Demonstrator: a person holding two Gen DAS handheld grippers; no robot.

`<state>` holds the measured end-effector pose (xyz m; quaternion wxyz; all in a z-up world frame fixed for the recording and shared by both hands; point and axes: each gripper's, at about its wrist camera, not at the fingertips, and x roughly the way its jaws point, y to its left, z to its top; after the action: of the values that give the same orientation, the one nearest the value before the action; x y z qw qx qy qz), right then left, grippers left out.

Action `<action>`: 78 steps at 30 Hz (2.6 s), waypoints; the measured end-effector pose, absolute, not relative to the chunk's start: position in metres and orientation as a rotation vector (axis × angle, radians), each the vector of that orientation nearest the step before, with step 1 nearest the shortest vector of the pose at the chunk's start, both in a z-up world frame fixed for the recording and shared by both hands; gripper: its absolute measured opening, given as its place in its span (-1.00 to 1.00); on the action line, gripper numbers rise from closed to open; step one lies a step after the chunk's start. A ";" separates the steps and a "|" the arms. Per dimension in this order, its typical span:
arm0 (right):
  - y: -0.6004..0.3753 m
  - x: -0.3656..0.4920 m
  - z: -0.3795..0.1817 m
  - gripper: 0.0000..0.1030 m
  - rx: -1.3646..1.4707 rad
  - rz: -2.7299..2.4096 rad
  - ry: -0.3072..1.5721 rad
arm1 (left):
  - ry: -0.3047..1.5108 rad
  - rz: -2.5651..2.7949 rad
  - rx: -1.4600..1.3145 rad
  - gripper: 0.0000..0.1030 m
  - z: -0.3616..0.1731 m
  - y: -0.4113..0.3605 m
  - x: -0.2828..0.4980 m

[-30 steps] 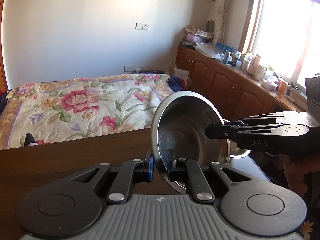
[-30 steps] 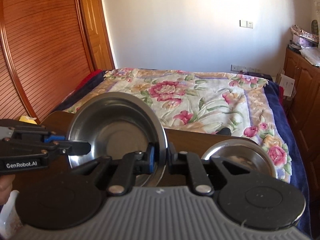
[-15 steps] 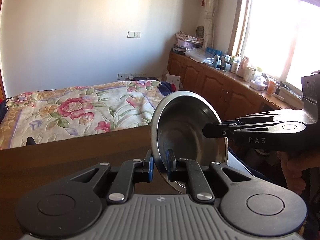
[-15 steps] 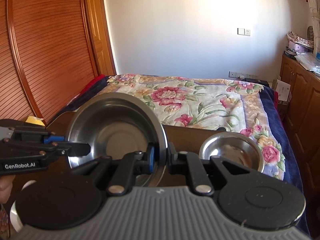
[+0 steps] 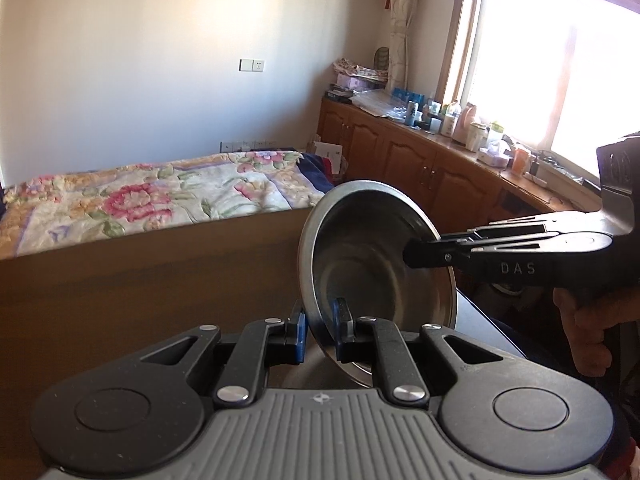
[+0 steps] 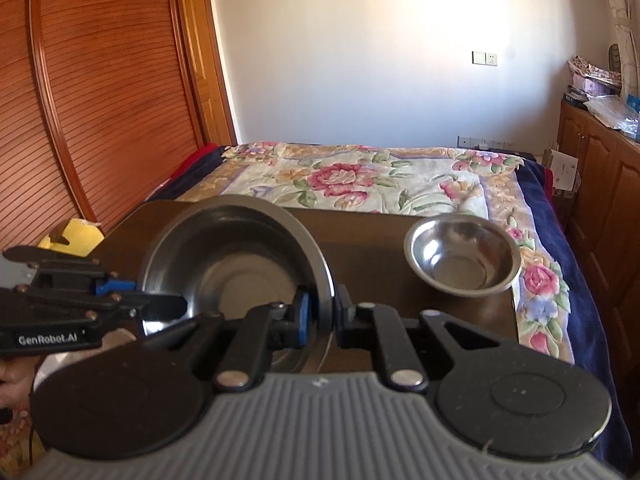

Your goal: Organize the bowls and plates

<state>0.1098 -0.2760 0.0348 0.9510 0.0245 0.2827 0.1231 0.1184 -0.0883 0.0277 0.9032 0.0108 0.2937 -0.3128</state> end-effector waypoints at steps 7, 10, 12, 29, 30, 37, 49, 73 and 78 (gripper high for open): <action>-0.278 0.083 0.020 -0.72 0.072 0.255 0.564 | 0.605 -0.652 -0.018 -0.71 0.017 -0.085 0.091; -0.276 0.072 0.014 -0.72 0.067 0.256 0.540 | 0.582 -0.644 -0.014 -0.71 0.014 -0.085 0.079; -0.277 0.068 0.009 -0.72 0.079 0.255 0.528 | 0.573 -0.637 -0.009 -0.71 0.010 -0.086 0.073; -0.263 0.046 -0.022 -0.71 0.057 0.217 0.472 | 0.601 -0.607 0.002 -0.71 -0.015 -0.078 0.065; -0.262 0.045 -0.023 -0.71 0.052 0.214 0.472 | 0.602 -0.605 0.006 -0.71 -0.016 -0.079 0.065; -0.252 0.042 -0.028 -0.71 -0.018 0.178 0.454 | 0.601 -0.591 0.034 -0.71 -0.026 -0.079 0.064; -0.237 0.035 -0.033 -0.69 -0.101 0.140 0.444 | 0.557 -0.562 0.070 -0.71 -0.027 -0.079 0.055; -0.231 0.040 -0.028 -0.72 -0.138 0.157 0.492 | 0.493 -0.542 0.027 -0.71 -0.019 -0.064 0.043; -0.231 0.041 -0.027 -0.72 -0.127 0.152 0.495 | 0.484 -0.542 0.037 -0.21 -0.020 -0.068 0.042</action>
<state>0.0408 -0.2307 -0.0275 0.9647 -0.0629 0.2446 0.0752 0.0419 -0.0676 -0.0196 0.9345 0.0182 0.2368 -0.2651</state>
